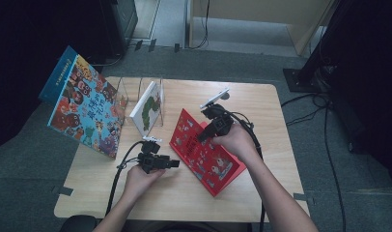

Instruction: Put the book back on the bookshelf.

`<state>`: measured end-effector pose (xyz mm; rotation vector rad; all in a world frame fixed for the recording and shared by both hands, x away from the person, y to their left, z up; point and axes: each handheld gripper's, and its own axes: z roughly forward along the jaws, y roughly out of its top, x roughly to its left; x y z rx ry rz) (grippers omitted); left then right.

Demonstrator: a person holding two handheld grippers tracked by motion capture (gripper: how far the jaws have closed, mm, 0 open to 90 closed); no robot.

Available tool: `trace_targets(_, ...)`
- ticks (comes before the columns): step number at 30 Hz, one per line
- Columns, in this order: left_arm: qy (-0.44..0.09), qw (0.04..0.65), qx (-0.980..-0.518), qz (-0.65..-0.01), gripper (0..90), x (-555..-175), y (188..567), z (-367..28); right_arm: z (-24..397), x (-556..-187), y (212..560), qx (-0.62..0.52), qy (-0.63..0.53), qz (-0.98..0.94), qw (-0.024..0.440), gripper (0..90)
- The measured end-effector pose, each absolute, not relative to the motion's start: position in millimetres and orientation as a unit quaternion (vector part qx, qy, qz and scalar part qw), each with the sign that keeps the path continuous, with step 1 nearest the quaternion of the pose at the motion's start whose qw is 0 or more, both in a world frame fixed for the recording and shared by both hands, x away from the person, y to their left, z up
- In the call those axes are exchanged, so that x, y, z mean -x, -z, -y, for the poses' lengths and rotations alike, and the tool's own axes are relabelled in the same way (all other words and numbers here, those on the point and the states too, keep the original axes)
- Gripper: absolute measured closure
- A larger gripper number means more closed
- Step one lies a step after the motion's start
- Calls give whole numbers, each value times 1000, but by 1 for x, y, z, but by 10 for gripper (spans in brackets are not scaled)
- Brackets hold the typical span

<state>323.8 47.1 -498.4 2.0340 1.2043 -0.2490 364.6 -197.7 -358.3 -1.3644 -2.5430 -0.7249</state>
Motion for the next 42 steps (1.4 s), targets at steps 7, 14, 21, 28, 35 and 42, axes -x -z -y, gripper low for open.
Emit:
trace_targets(7, 93, 388, -801, -446, 362, -326, 487, -39, 207, -362, 347, 454, 275, 844, 81, 885)
trace_targets(14, 102, 406, -799, -432, 339, -333, 480, -32, 217, -361, 338, 454, 301, 834, 85, 885)
trace_targets(21, 116, 413, -795, -429, 305, -340, 480, -26, 221, -358, 337, 452, 318, 828, 93, 886)
trace_targets(28, 150, 436, -770, -442, 271, -345, 479, -29, 223, -357, 335, 449, 330, 826, 91, 886)
trace_targets(35, 137, 433, -776, -437, 205, -347, 474, -30, 223, -354, 332, 442, 337, 826, 91, 884)
trace_targets(42, 139, 440, -777, -427, 130, -351, 472, -31, 227, -353, 334, 435, 356, 821, 102, 877)
